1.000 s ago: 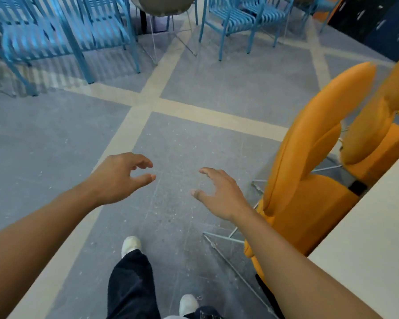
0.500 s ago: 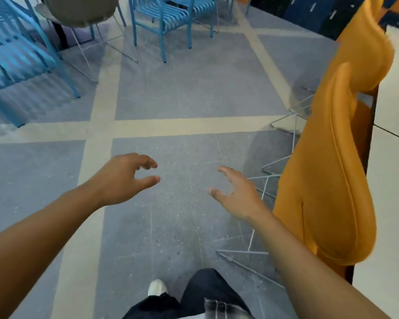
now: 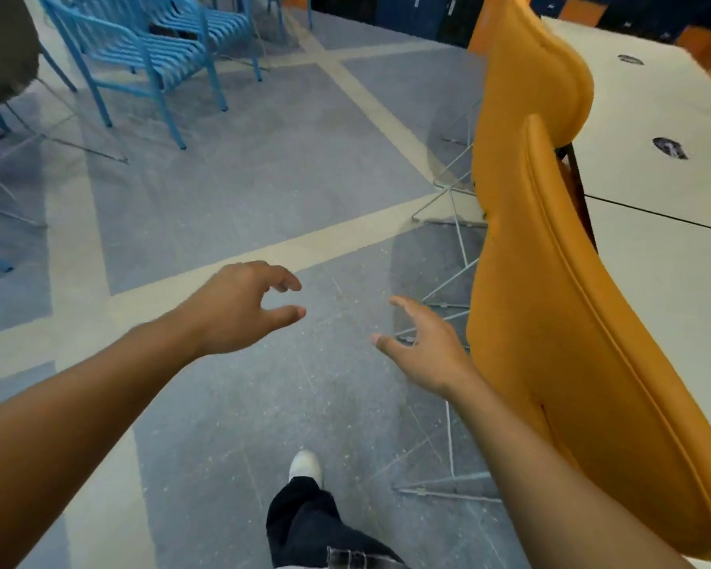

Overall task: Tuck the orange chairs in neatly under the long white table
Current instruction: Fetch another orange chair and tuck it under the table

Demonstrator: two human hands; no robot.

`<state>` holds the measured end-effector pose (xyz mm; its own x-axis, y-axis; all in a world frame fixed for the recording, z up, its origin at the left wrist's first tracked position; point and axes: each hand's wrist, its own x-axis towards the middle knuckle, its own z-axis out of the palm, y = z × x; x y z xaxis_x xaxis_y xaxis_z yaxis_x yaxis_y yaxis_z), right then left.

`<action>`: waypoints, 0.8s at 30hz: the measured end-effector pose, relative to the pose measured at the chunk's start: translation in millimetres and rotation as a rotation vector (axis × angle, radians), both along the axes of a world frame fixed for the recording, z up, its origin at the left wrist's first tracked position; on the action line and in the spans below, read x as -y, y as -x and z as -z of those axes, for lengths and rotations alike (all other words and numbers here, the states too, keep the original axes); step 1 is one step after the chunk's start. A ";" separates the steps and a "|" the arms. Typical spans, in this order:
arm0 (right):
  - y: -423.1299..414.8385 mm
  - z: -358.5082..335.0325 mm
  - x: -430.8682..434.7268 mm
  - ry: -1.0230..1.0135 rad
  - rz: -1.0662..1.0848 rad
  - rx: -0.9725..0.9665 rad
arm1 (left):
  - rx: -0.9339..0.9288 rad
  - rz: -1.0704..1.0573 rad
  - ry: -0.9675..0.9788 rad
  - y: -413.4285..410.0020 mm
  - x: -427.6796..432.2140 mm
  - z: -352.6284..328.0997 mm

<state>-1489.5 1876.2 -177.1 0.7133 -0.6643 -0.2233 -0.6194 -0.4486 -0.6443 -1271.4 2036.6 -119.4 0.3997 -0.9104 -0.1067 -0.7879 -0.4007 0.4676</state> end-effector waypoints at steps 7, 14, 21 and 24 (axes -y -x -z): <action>-29.1 -14.0 56.4 0.020 0.174 0.038 | 0.019 0.164 0.060 -41.3 101.4 -26.3; -31.4 -41.6 88.1 0.107 0.323 0.053 | -0.004 0.345 0.070 -55.3 174.0 -33.7; -38.4 -67.0 107.3 0.196 0.483 0.070 | -0.026 0.583 0.060 -74.1 241.6 -27.3; -46.7 -82.3 108.3 0.270 0.564 0.076 | -0.022 0.690 0.054 -81.9 268.9 -27.0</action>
